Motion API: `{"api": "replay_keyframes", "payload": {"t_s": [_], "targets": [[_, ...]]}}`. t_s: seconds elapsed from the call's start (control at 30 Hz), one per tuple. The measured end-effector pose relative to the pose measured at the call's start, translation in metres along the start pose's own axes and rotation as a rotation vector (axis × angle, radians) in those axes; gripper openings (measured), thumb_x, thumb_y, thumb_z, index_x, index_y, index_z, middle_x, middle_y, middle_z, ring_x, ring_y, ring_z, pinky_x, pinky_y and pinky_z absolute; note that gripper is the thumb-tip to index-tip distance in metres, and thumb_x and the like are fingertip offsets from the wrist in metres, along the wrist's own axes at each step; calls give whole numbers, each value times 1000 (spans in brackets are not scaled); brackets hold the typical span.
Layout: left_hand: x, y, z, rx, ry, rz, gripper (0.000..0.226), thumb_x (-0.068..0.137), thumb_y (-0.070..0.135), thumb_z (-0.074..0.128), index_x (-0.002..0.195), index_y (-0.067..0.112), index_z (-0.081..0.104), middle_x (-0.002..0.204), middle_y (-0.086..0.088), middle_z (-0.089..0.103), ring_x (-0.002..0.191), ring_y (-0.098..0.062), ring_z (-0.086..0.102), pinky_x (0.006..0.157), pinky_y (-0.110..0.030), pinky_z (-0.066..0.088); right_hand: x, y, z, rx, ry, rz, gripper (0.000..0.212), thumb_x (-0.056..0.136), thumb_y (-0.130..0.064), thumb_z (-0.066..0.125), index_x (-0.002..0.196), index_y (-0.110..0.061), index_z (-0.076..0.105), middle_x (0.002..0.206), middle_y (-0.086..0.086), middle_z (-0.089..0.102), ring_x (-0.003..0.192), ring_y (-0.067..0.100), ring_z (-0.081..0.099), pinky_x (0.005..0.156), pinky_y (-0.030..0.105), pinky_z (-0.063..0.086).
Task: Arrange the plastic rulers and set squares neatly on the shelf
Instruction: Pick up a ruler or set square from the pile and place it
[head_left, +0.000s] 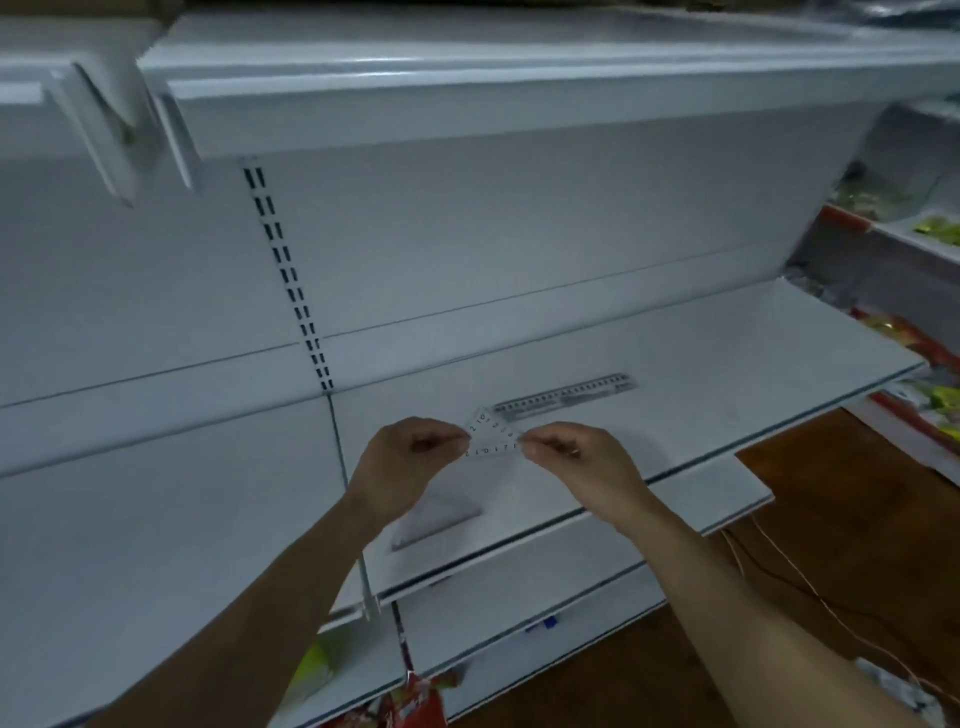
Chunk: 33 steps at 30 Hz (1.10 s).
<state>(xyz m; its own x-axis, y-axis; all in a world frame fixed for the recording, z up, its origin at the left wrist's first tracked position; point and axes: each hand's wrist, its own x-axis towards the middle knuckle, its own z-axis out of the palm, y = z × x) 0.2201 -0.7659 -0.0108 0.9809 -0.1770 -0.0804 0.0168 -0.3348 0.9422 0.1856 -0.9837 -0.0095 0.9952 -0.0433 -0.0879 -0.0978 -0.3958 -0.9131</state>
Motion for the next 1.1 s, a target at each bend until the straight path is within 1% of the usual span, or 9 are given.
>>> {"api": "replay_keyframes", "payload": {"t_s": [0.1, 0.2, 0.27, 0.37, 0.43, 0.67, 0.9, 1.03, 1.1], "targets": [[3, -7, -11, 48, 78, -66, 12, 80, 21, 76, 78, 33, 74, 81, 20, 72, 80, 6, 65, 75, -8, 46, 27, -5, 9, -71, -90, -102, 13, 85, -31, 70, 97, -32, 72, 92, -24, 68, 83, -9, 60, 72, 5, 42], [3, -12, -20, 112, 125, -138, 14, 79, 20, 76, 76, 33, 73, 77, 20, 72, 76, 7, 64, 70, -6, 45, 53, -10, 21, -156, -214, -169, 5, 84, -32, 70, 87, -36, 71, 84, -23, 68, 77, -10, 59, 66, 6, 42], [5, -12, -26, 183, 141, -166, 10, 79, 23, 76, 79, 32, 73, 81, 15, 72, 79, 0, 65, 74, -13, 47, 69, -14, 28, -228, -274, -188, 1, 83, -34, 69, 82, -34, 70, 80, -20, 68, 73, -9, 59, 60, 5, 39], [13, -13, -36, 255, 194, -208, 12, 76, 26, 79, 77, 34, 70, 82, 7, 72, 80, -11, 65, 76, -27, 49, 87, -18, 39, -338, -333, -211, 10, 82, -38, 70, 87, -30, 71, 79, -18, 66, 71, -2, 57, 57, 12, 40], [19, -15, -40, 268, 202, -246, 12, 75, 25, 80, 76, 32, 69, 83, 4, 72, 79, -13, 65, 76, -27, 49, 95, -19, 45, -392, -364, -208, 13, 82, -38, 70, 88, -26, 71, 81, -15, 66, 75, 3, 59, 59, 16, 41], [29, -27, -38, 311, 199, -300, 8, 77, 25, 78, 83, 22, 72, 74, 10, 67, 68, -4, 58, 58, -16, 40, 110, -18, 55, -437, -401, -130, 10, 83, -38, 69, 84, -28, 67, 76, -19, 61, 70, -3, 54, 55, 18, 36], [33, -33, -46, 332, 190, -322, 8, 77, 26, 77, 83, 23, 72, 75, 11, 67, 70, -3, 58, 59, -17, 39, 118, -17, 66, -482, -392, -84, 14, 80, -39, 70, 82, -26, 70, 77, -13, 67, 73, 6, 61, 64, 22, 46], [34, -36, -48, 355, 202, -342, 10, 77, 28, 77, 85, 24, 72, 80, 8, 69, 74, -6, 60, 59, -18, 40, 120, -20, 74, -525, -383, -95, 13, 79, -37, 71, 82, -24, 70, 75, -13, 65, 67, 2, 56, 53, 18, 38], [35, -35, -49, 388, 196, -343, 9, 77, 29, 77, 84, 25, 71, 79, 10, 67, 74, -6, 59, 57, -17, 40, 122, -20, 76, -550, -377, -106, 12, 78, -37, 72, 80, -25, 69, 74, -12, 64, 67, 5, 56, 52, 18, 37]]}}
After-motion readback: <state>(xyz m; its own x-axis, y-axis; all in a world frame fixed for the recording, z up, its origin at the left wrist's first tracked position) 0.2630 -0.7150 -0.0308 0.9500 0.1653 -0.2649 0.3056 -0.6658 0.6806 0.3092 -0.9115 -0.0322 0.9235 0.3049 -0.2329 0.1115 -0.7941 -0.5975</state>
